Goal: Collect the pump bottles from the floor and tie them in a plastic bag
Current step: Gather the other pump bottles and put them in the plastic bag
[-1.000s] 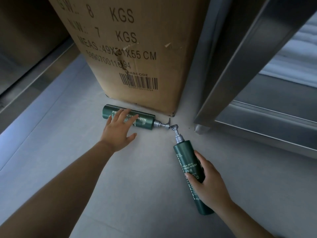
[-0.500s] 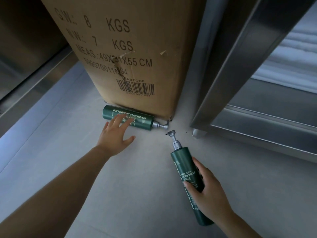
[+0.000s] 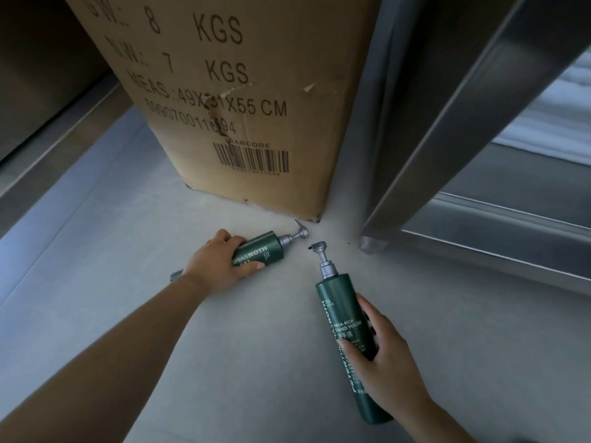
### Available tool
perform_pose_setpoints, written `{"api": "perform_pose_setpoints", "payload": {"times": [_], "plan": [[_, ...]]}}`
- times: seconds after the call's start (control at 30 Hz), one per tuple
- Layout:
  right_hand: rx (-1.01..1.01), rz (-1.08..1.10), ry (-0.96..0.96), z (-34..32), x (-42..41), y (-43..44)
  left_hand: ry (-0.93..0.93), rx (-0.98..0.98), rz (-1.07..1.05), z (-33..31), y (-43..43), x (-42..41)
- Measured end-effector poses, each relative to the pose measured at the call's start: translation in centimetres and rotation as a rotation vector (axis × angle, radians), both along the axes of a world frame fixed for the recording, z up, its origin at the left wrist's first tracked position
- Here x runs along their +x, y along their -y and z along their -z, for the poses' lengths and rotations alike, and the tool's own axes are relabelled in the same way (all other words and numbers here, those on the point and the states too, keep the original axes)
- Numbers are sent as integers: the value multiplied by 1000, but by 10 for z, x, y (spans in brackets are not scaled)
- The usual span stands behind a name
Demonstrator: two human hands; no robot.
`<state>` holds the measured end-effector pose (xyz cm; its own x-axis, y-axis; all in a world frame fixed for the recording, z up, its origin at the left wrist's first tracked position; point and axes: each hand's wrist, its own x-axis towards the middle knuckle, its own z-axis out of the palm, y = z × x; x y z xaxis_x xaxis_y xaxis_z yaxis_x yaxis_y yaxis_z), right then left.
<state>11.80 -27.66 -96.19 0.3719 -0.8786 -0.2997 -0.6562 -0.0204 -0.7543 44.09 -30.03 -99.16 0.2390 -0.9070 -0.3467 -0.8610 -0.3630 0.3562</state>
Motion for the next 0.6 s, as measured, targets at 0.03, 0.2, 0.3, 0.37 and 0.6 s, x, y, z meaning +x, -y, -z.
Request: {"api": "perform_pose_setpoints", "payload": {"times": [0.03,0.2,0.3,0.37,0.6], "plan": [[9,-7,4,0,1,0,-35,-17,-48,3,-8,-2],[41,-66,14,1,8,0,-77,-113,-137,7,-53,-12],[42,-86,15,1,12,1,-100,-118,-185,4,-81,-19],[51,-108,24,1,16,2,-124,-106,-243,1,-97,-25],[97,-232,58,-1,42,3,-112,-55,-442,-19,-161,-31]]}}
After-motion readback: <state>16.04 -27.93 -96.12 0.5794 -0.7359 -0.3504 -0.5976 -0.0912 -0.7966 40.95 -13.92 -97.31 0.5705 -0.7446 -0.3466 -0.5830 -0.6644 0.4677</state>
